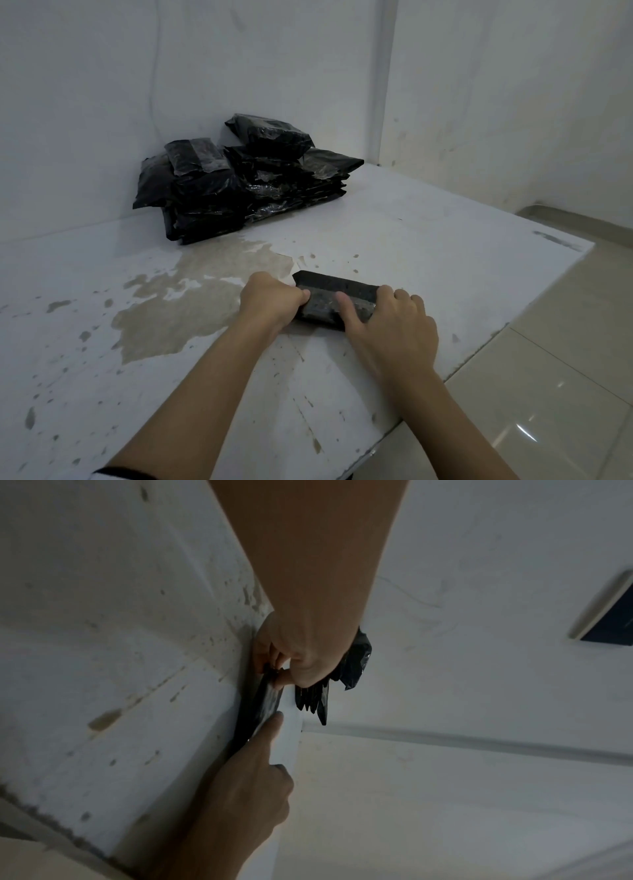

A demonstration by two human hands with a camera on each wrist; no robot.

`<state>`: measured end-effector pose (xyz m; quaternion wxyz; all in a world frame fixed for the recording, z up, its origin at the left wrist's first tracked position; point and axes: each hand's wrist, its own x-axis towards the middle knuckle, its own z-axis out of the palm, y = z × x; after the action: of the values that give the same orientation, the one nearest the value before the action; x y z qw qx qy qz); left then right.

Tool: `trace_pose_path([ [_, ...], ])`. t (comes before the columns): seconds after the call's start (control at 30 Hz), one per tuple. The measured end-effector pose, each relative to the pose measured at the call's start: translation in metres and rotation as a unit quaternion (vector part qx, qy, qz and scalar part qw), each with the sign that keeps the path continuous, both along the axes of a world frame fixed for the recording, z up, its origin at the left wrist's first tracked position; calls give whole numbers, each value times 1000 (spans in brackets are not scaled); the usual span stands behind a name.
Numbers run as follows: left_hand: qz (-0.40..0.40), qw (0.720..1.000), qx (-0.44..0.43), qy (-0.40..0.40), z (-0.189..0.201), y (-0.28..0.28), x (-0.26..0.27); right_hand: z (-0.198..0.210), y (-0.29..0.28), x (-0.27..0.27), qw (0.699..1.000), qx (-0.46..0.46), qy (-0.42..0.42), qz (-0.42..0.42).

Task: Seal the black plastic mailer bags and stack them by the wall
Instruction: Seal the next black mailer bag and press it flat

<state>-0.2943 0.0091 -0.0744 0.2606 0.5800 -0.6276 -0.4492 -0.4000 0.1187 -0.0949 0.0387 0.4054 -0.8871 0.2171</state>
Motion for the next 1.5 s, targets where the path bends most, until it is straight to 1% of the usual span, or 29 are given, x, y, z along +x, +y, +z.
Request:
trace_pose_path([
  [0.07, -20, 1000, 0, -23, -1, -1, 1, 5, -2, -2, 999, 24, -23, -5],
  [0.2, -47, 995, -15, -87, -2, 0, 3, 7, -4, -5, 998, 17, -52, -7],
  [0.33, -69, 985, -55, -147, 1, 9, -3, 4, -7, -6, 999, -5, -43, 10],
  [0.4, -72, 975, -95, -188, 2, 20, -10, 2, -9, -2, 1000, -4, -23, 9],
  [0.5, -81, 947, -164, -263, -5, 29, -22, -1, -10, 0, 1000, -4, 4, 6],
  [0.6, -51, 948, -164, -266, -13, 23, -25, 0, -10, -1, 1000, -3, 1, 4],
  [0.77, -46, 948, -144, -281, -3, 19, -22, 3, -9, -1, 1000, -5, 7, -5],
  [0.83, -44, 952, -132, -272, 0, 18, -18, 4, -9, 0, 1000, -8, 12, -6],
  [0.93, -63, 965, -123, -223, 1, 17, -7, 5, -9, 2, 1000, -8, 27, -3],
  [1.0, -94, 978, -109, -148, -1, 17, 5, 6, -7, 3, 1000, 0, 30, 0],
  [1.07, -119, 990, -67, -29, -1, 19, 18, 5, -4, 5, 1000, 2, 18, 2],
  [1.13, -119, 990, -11, 68, 3, 21, 30, 4, -1, 6, 999, -35, -21, 4],
  [1.17, -113, 989, 10, 98, 6, 22, 36, 5, 1, 8, 995, -78, -63, 10],
  [1.2, -106, 987, 24, 119, 8, 22, 41, 8, 2, 11, 982, -136, -130, 21],
  [1.23, -96, 985, 34, 138, 10, 22, 47, 13, 4, 15, 957, -190, -214, 34],
  [1.27, -84, 983, 36, 158, 13, 23, 54, 21, 5, 19, 923, -221, -312, 47],
  [1.3, -71, 982, 33, 174, 18, 24, 62, 29, 6, 24, 878, -235, -413, 64],
  [1.33, -56, 980, 19, 187, 21, 22, 71, 37, 6, 29, 832, -234, -496, 86],
  [1.37, -44, 981, -4, 187, 23, 20, 83, 44, 4, 34, 802, -223, -543, 113],
  [1.4, -34, 982, -23, 187, 26, 16, 95, 49, -1, 38, 789, -208, -562, 135],
  [1.43, -25, 982, -41, 183, 30, 15, 108, 56, -8, 44, 786, -196, -568, 149],
  [1.5, -28, 986, -81, 142, 27, 10, 139, 69, -29, 56, 788, -189, -562, 163],
])
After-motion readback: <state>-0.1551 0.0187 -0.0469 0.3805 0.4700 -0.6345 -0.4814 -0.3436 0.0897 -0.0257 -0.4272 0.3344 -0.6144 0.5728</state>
